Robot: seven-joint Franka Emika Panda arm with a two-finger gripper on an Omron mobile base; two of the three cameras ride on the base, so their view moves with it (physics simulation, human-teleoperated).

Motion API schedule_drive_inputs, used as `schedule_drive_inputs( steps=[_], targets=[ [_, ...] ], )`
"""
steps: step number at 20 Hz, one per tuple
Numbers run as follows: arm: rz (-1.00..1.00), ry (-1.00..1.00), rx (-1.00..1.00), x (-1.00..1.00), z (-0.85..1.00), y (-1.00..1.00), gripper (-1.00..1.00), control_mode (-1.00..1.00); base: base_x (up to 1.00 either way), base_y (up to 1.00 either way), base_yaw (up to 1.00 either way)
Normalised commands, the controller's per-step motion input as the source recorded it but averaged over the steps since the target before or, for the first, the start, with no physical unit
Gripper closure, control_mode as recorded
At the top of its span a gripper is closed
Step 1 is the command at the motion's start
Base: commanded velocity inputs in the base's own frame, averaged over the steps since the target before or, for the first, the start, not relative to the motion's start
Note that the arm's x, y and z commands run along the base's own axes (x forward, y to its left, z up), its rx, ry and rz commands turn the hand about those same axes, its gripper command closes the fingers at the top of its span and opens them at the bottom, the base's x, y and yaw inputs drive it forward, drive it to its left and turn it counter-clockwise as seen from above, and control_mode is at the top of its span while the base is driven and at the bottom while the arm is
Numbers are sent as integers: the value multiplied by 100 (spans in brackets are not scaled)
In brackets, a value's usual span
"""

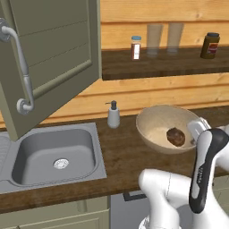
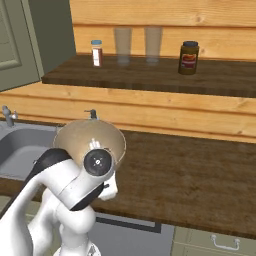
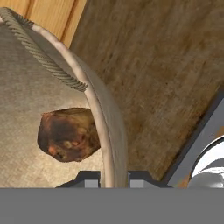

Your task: Open the cabinet, pick up the bread from the cabinet and place it in the basket. Then move the basket to the dining counter.

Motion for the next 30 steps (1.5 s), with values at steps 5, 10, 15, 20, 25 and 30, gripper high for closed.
schedule_drive_inputs(
  steps=[5, 10, 15, 20, 25, 30],
  targets=[
    [-6, 0, -1, -34, 71, 0, 100, -100, 0, 0, 0],
    [-2, 0, 0, -38, 13, -9, 100, 100, -19, -19, -3],
    [0, 0, 0, 0, 0, 0, 100, 100, -95, -100, -29],
    [0, 0, 0, 0, 0, 0, 100, 100, -82, -97, -36],
    [0, 0, 0, 0, 0, 0, 100, 100, 0, -20, -93],
    [0, 0, 0, 0, 0, 0, 100, 100, 0, 0, -100]
  ],
)
